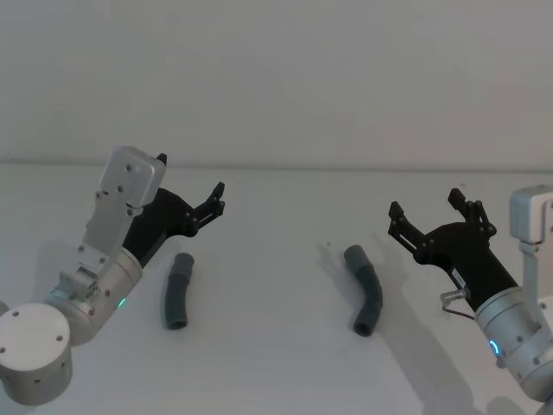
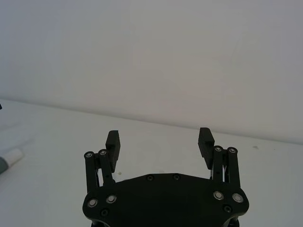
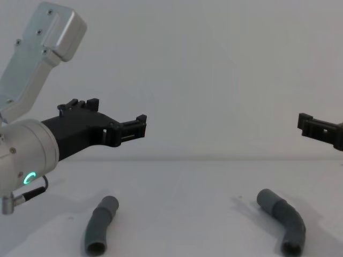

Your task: Use both hands to pick up one end of the pipe from the table, align the ends, and insert them.

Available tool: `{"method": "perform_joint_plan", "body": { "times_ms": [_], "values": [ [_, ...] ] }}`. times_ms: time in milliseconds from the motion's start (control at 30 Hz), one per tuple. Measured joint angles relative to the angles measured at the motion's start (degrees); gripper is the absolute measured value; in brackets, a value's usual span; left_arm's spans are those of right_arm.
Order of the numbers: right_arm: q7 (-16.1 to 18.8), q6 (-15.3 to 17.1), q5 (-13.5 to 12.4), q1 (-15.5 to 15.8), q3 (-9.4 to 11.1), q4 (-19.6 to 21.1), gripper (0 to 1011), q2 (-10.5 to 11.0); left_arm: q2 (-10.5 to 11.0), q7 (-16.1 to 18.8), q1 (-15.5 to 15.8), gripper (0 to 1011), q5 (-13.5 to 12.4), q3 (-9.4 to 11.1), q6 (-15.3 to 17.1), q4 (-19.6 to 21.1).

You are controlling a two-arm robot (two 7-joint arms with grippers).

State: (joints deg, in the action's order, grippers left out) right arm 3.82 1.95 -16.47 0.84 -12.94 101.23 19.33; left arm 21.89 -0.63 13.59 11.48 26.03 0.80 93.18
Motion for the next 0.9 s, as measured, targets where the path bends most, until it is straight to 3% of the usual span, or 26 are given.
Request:
{"method": "perform_joint_plan", "body": {
  "times_ms": [900],
  "values": [
    [0.0,0.0,0.0,0.0,0.0,0.0,1002,0.0,0.0,0.0,0.0,1001,0.0,0.0,0.0,0.0]
  ]
}}
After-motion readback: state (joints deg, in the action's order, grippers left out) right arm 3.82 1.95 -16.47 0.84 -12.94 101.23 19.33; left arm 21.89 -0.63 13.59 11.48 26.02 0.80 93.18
